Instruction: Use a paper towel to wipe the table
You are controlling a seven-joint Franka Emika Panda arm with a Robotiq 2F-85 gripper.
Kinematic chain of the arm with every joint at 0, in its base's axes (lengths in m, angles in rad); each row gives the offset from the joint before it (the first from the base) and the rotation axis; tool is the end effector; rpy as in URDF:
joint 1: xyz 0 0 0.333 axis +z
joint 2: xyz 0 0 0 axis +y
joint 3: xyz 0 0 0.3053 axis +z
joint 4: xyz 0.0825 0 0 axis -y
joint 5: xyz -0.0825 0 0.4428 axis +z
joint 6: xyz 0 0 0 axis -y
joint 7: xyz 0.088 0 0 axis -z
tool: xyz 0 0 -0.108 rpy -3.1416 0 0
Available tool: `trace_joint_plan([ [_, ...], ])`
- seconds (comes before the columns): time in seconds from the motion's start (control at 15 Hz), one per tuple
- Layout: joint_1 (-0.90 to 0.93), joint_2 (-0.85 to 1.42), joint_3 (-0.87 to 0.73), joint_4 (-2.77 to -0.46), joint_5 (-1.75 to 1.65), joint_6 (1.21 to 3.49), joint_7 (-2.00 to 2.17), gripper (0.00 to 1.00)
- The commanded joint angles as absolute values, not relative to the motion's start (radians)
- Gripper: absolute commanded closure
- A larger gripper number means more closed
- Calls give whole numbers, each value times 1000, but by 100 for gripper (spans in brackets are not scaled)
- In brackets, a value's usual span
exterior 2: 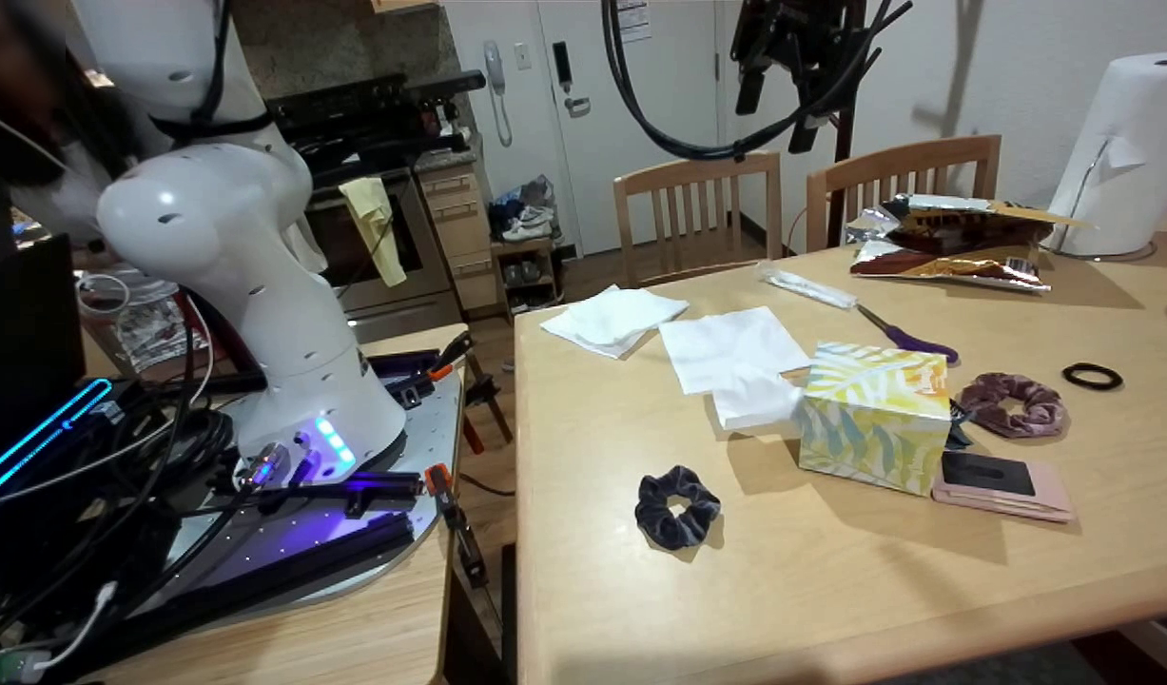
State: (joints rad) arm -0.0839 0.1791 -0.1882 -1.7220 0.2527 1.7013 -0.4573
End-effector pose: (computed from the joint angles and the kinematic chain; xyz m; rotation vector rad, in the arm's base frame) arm 0.6306 -0.1457 0.4339 -2.8634 -0.1822 0.1532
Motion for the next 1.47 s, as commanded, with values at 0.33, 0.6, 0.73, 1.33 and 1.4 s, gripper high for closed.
trace_joint_plan([
  [0.33,-132,282,-114,-1691,373,1618,-293,0],
  [0.6,-142,305,-91,-1698,358,1611,-300,0],
  [0.73,-144,314,-90,-1698,360,1613,-301,0],
  [1.33,-41,459,-99,-1635,155,1720,160,0],
  [1.4,-29,482,-102,-1632,136,1729,212,0],
])
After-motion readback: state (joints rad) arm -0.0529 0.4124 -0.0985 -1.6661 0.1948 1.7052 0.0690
